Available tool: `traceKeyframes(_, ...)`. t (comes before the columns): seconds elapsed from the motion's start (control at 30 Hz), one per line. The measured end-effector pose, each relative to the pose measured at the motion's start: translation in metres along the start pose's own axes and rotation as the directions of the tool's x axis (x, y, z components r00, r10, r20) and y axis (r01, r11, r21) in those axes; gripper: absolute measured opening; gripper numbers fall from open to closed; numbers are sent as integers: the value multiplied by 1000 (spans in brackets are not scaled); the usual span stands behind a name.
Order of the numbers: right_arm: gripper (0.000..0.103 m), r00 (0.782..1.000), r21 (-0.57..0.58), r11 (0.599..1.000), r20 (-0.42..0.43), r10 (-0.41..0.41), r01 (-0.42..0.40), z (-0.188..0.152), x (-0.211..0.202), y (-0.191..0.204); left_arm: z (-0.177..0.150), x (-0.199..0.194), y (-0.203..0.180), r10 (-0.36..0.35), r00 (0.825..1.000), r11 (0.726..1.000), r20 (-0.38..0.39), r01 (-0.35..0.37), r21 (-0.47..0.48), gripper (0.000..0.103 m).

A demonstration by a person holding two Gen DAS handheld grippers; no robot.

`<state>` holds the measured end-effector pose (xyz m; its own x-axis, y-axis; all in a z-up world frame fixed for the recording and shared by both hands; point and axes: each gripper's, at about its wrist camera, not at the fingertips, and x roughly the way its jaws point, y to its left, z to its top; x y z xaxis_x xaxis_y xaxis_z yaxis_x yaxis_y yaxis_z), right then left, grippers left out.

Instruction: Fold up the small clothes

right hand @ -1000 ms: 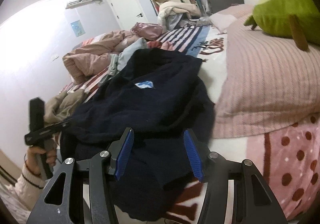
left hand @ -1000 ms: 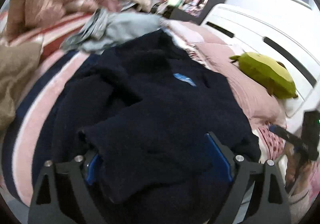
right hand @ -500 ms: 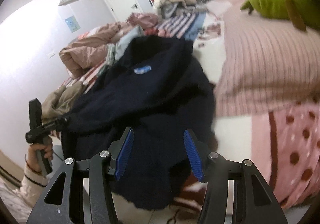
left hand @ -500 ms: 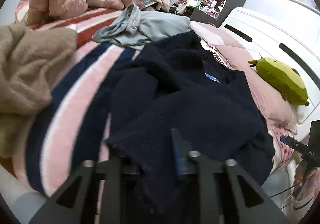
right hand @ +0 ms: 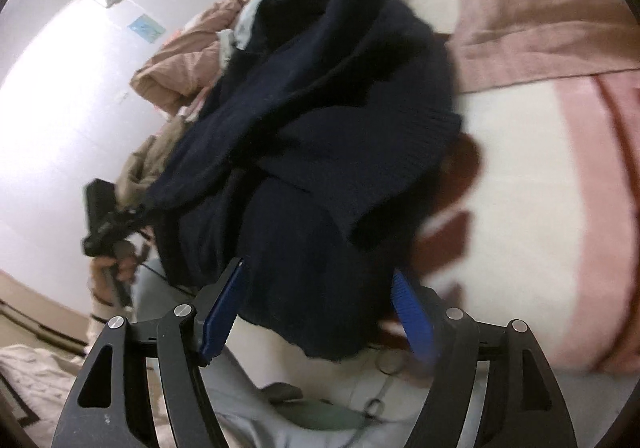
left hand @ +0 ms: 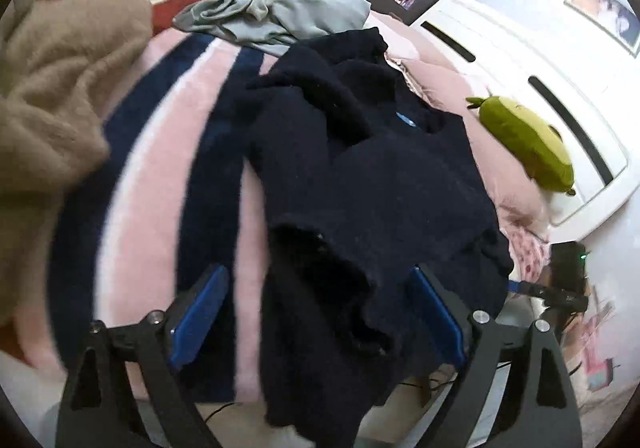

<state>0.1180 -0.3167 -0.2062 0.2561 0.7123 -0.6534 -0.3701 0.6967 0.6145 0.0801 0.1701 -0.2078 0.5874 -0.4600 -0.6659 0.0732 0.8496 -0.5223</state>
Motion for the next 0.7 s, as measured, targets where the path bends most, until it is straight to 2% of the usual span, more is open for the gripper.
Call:
traceKeyframes(0.13,68,999,14,999,30,31,-31,10,9,1,2,14,-5,-39,999,999,16,39,-24,89)
traceKeyframes(0.2,63,999,-17,1000,34,9,-8,11,13,8,0,20,-18,-33,999,999,7,33,17,87)
traceKeyframes(0.27,50,999,-53,998,35,-21,23,13,20,16,-1,27,-28,-32,999,999,-17,33,37,68)
traceKeyframes(0.3,46,999,-61,998,34,-26,28,15,23,18,-3,30,-32,-16,1000,998,-25,18,52,66)
traceKeyframes(0.33,29,999,-65,997,40,-33,36,17,26,18,-3,34,-38,10,1000,997,-23,-8,79,58)
traceKeyframes(0.37,11,997,-56,997,52,-53,56,20,29,17,-3,35,-41,20,999,996,-30,-17,90,39)
traceKeyframes(0.47,9,995,-20,999,91,-28,30,24,30,16,-2,31,-42,-18,999,999,-34,19,47,26)
traceKeyframes(0.6,8,986,-84,996,162,28,-15,20,6,34,-3,4,-53,-15,999,998,37,12,69,24)
traceKeyframes(0.7,6,975,-113,992,208,73,-50,17,-16,47,-3,-15,-66,-51,996,995,68,45,87,23)
